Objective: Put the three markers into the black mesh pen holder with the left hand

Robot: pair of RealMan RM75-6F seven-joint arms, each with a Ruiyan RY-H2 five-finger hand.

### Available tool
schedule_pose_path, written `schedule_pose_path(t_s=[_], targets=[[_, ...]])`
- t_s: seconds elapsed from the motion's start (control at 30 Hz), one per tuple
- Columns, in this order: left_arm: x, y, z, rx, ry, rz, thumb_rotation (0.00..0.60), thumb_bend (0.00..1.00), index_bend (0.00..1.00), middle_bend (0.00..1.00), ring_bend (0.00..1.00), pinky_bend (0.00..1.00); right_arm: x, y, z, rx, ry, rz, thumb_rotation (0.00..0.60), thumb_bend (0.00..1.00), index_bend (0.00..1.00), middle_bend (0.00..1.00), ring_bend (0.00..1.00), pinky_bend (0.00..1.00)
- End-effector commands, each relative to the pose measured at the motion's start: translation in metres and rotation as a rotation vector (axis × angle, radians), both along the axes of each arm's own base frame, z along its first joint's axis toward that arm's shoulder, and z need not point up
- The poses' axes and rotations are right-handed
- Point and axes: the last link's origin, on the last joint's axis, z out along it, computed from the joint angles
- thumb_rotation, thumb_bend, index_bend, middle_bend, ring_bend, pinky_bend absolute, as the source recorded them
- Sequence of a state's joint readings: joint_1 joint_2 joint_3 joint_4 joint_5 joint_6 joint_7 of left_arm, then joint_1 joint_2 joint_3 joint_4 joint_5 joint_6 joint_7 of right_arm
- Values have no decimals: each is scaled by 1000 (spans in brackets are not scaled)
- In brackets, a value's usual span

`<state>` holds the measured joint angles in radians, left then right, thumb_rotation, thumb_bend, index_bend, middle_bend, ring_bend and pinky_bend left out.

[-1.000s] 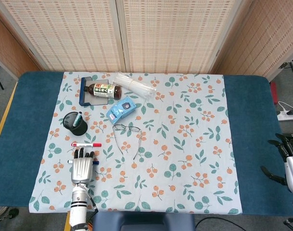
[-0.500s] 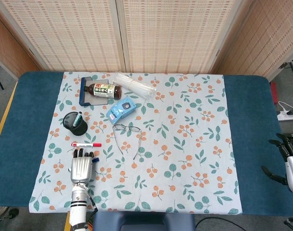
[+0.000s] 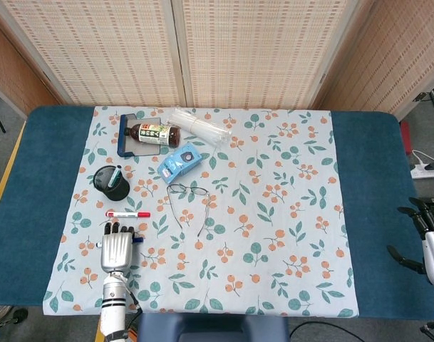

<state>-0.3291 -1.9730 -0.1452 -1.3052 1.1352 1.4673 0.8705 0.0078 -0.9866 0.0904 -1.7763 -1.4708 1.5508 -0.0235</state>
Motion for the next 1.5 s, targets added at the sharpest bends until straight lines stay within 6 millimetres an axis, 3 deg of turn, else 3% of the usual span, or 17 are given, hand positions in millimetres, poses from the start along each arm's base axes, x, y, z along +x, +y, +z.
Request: schedule_pose_path(t_s=[0.03,0.07,0.1,0.3,0.37,0.53,0.73,0.83,0.97,1.23,1.5], targets=[[2,0,7,16,0,-14,600,401,501,563,235,203,0,0,0,-1,-1,0,600,98,264,122,259,163],[4,1,14,34,-5,-28,600,401,500,562,235,202,0,0,1,-2,-2,0,600,98,264,122,259,163],[13,8,40,83,-52,-73,600,401,500,562,235,201,-1,0,1,-5,-6,0,600,98,264,122,259,163],[31,31,124,23,-322,-160,600,400,499,560,233,195,0,1,4,-14,-26,11,600,99,264,122,259,163],[33,41,143,6,-412,-193,600,400,505,563,231,192,0,1,4,-12,-30,14,600,99,264,122,259,163],[35,80,194,-104,-889,-155,600,401,521,574,228,195,1,2,5,-17,-35,16,600,98,264,122,259,163],[16,124,239,-89,-1091,-160,600,402,580,594,223,226,1,1,3,-12,-26,12,600,98,264,122,259,163],[2,142,248,-64,-1060,-158,600,402,585,599,223,232,1,1,3,-13,-24,13,600,99,264,122,259,163],[-7,153,244,-70,-1056,-135,600,402,587,604,223,230,1,1,3,-18,-16,8,600,99,264,122,259,163],[-25,160,220,-89,-1106,-71,600,402,587,604,223,222,0,1,4,-27,-16,-3,600,99,264,122,259,163],[-27,159,194,-126,-1141,-57,600,402,587,601,222,218,0,0,2,-17,-14,-6,600,99,264,122,259,163]])
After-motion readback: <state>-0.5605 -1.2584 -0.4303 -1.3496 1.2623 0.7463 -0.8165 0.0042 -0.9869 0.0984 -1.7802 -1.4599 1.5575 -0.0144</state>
